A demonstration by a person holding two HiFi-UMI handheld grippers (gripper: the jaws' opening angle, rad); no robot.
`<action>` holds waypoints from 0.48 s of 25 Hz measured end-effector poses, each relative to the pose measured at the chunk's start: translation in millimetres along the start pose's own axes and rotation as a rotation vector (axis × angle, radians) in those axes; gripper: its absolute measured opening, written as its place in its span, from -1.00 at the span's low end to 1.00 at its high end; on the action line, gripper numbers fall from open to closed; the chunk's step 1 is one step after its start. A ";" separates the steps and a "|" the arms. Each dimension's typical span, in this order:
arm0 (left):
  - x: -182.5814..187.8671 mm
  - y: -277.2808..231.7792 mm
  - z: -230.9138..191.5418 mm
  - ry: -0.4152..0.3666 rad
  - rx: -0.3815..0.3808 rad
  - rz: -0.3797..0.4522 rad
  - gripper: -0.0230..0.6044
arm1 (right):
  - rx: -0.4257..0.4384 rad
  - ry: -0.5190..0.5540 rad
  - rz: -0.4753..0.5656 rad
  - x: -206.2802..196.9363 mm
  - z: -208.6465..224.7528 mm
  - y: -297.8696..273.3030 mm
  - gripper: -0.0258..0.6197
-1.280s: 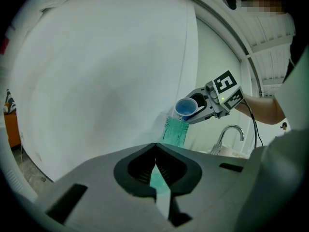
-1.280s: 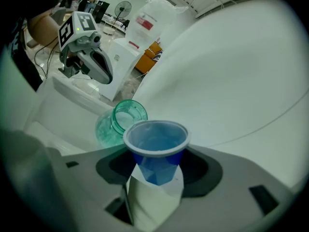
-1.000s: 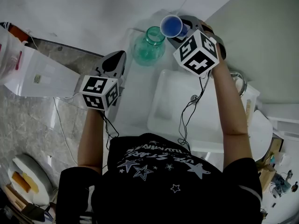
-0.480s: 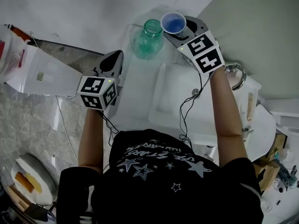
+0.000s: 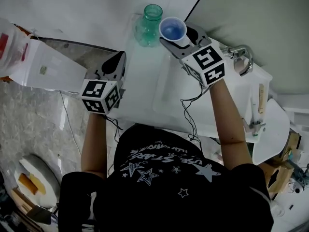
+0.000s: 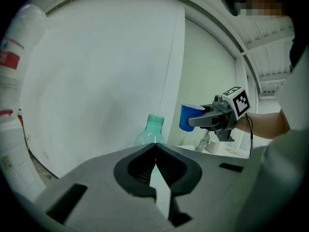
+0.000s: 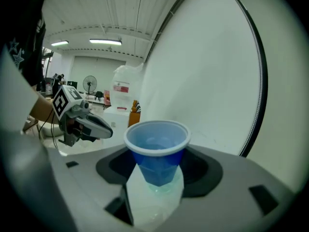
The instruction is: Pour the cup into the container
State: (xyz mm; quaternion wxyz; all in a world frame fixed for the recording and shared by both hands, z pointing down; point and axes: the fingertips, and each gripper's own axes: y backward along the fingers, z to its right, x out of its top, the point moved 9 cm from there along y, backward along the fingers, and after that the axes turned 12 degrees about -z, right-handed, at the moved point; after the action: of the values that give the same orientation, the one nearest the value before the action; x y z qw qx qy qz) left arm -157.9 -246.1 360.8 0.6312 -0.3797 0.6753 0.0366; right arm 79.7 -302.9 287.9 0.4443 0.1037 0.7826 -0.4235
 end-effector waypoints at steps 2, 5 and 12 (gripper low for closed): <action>-9.2 7.6 7.7 0.001 0.006 -0.008 -0.90 | 0.031 -0.016 0.018 -11.8 -17.1 0.9 -0.07; -23.6 19.0 18.6 0.006 0.019 -0.019 -0.90 | 0.080 -0.067 0.046 -32.3 -43.7 -0.2 -0.07; -54.4 39.8 30.7 0.035 0.063 -0.043 -0.90 | 0.159 -0.119 0.075 -70.3 -96.6 -13.2 -0.07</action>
State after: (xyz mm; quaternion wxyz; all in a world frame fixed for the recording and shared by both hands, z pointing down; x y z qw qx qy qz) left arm -159.4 -176.2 385.5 0.6316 -0.3745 0.6788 -0.0049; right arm 54.9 -223.1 374.3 0.4961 0.1426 0.7144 -0.4724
